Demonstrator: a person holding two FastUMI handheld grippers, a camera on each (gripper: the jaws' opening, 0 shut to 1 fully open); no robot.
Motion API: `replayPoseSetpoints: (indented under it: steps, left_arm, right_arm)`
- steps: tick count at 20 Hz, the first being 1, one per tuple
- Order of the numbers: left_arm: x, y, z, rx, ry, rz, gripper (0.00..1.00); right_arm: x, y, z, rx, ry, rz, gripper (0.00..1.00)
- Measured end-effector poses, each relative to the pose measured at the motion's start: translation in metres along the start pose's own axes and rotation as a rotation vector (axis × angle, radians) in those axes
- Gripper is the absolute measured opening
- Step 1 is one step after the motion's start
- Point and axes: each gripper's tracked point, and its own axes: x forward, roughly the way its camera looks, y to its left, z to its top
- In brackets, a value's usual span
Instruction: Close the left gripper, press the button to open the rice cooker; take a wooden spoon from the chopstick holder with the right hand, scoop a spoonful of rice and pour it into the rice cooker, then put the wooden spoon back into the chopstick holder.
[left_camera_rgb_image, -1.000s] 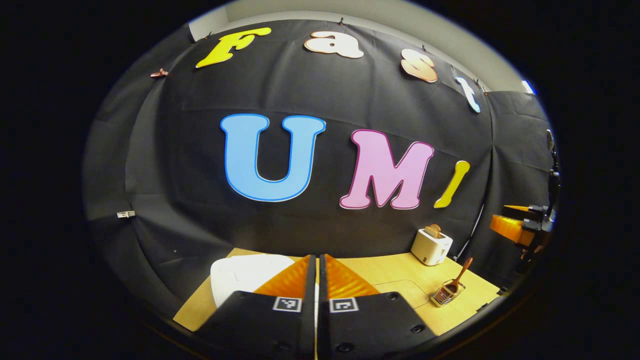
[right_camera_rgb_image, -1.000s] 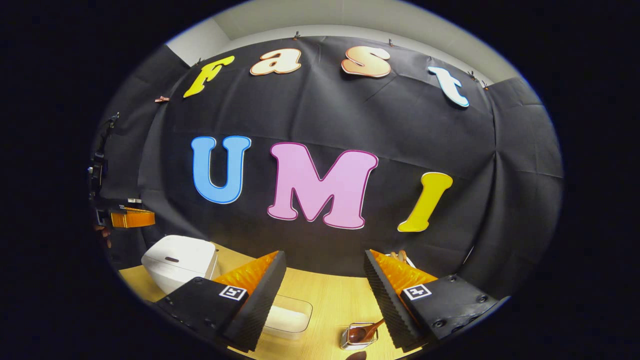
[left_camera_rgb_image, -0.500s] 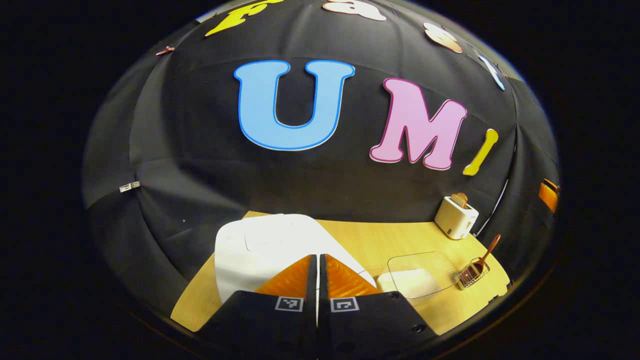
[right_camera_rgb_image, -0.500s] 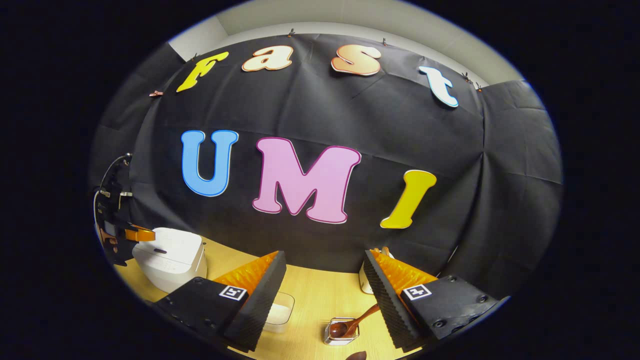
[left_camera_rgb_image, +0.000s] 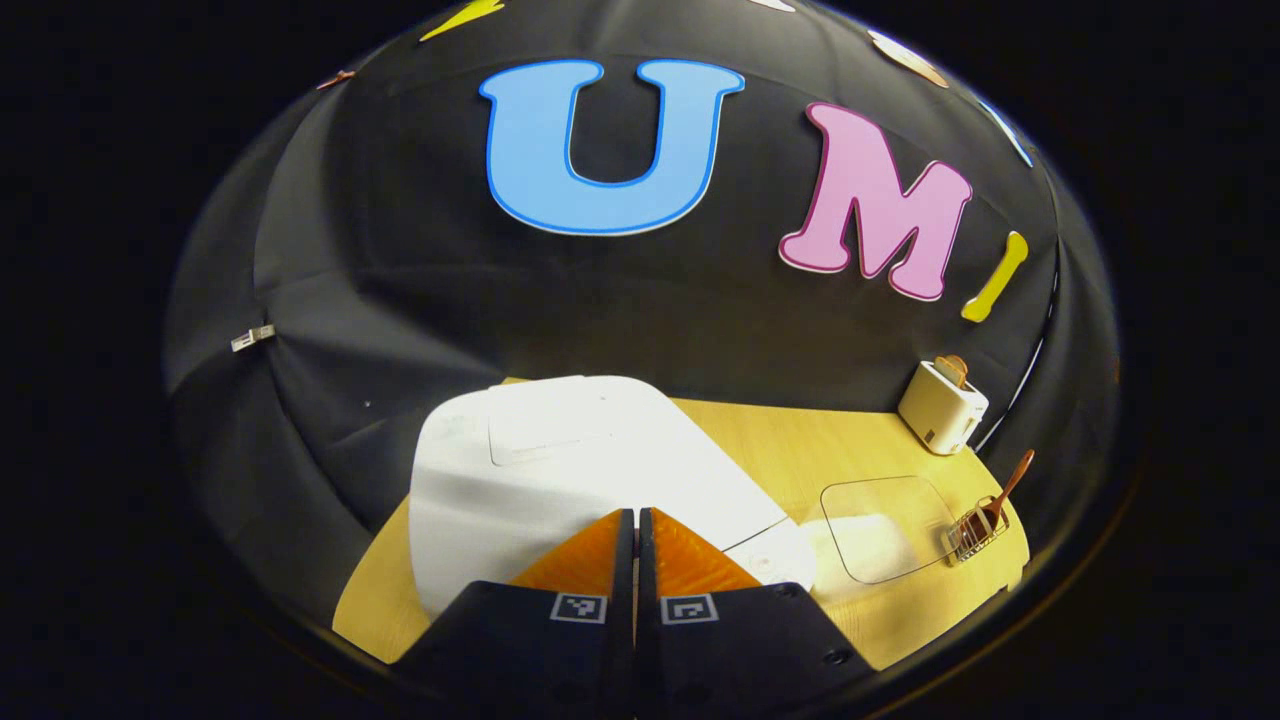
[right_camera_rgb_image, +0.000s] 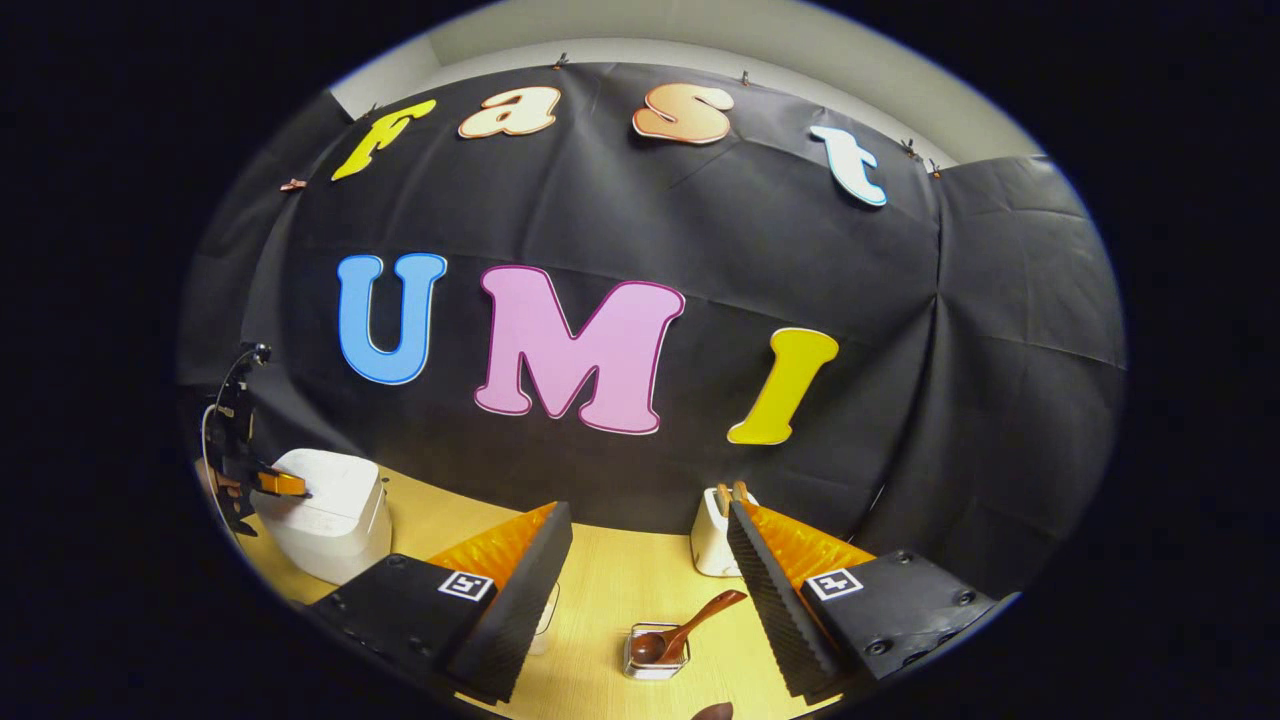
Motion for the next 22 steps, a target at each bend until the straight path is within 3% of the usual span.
replayPoseSetpoints:
  steps: [1, 9, 10, 11, 22]
  left_arm:
    - [0.002, 0.000, -0.004, 0.000, 0.017, 0.001, 0.05]
    - [0.004, 0.000, -0.010, -0.041, 0.076, 0.030, 0.06]
    - [0.003, -0.001, -0.009, -0.047, 0.081, 0.032, 0.11]
    - [0.001, -0.001, -0.004, -0.049, 0.068, 0.031, 0.06]
    - [-0.031, 0.016, 0.138, 0.052, -0.342, 0.074, 0.06]
  right_arm:
    - [0.000, 0.000, 0.000, 0.000, 0.002, 0.000, 0.97]
    - [0.001, 0.006, 0.004, 0.004, -0.015, 0.010, 0.97]
    - [0.000, 0.005, 0.005, 0.004, -0.019, 0.009, 0.97]
    - [-0.001, 0.004, 0.006, 0.004, -0.021, 0.006, 0.97]
    - [-0.007, -0.010, 0.011, 0.011, -0.044, -0.009, 0.97]
